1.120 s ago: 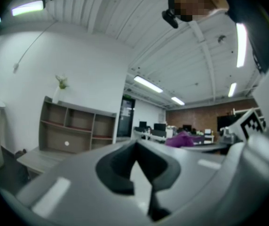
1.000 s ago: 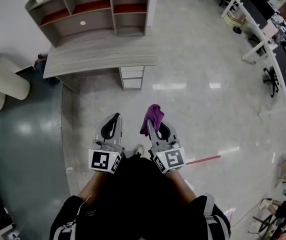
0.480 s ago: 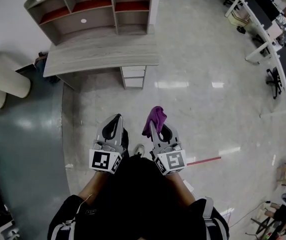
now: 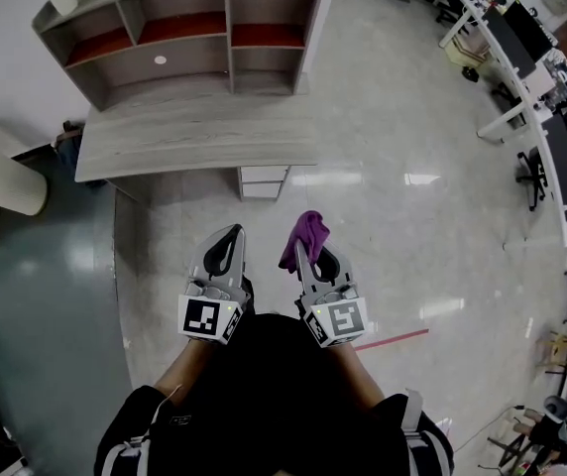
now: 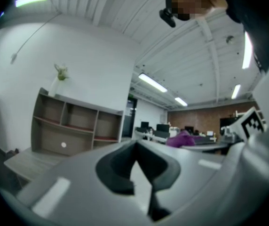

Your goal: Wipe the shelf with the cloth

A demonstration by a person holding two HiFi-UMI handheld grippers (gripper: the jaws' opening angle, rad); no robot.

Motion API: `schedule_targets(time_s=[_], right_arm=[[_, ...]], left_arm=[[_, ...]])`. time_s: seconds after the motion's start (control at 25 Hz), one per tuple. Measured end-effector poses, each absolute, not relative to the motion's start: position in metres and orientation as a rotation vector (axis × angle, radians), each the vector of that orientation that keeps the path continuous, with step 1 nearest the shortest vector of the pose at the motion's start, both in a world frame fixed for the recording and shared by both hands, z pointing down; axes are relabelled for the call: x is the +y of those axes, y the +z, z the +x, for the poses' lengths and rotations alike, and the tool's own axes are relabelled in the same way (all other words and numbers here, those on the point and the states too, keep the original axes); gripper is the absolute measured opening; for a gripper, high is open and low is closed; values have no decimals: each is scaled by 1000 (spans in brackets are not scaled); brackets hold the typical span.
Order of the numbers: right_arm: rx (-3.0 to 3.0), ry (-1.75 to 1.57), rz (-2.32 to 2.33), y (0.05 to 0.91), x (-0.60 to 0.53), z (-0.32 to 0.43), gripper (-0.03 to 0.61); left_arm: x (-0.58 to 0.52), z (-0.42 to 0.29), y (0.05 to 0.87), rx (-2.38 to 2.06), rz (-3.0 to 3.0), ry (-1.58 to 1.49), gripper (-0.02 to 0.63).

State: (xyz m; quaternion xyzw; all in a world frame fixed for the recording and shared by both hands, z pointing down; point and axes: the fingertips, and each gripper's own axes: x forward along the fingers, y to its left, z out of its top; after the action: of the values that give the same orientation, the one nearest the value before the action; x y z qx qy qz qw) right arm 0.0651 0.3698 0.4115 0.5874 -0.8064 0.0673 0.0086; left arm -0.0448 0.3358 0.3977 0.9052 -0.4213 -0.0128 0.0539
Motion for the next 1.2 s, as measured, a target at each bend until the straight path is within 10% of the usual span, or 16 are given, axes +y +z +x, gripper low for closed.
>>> schedule_targets(time_s=[1.2], right_arm=[[-2553,200,1793,402,46,113,49]], left_arm=[[24,-2,399,-1315,2697,-12,2]])
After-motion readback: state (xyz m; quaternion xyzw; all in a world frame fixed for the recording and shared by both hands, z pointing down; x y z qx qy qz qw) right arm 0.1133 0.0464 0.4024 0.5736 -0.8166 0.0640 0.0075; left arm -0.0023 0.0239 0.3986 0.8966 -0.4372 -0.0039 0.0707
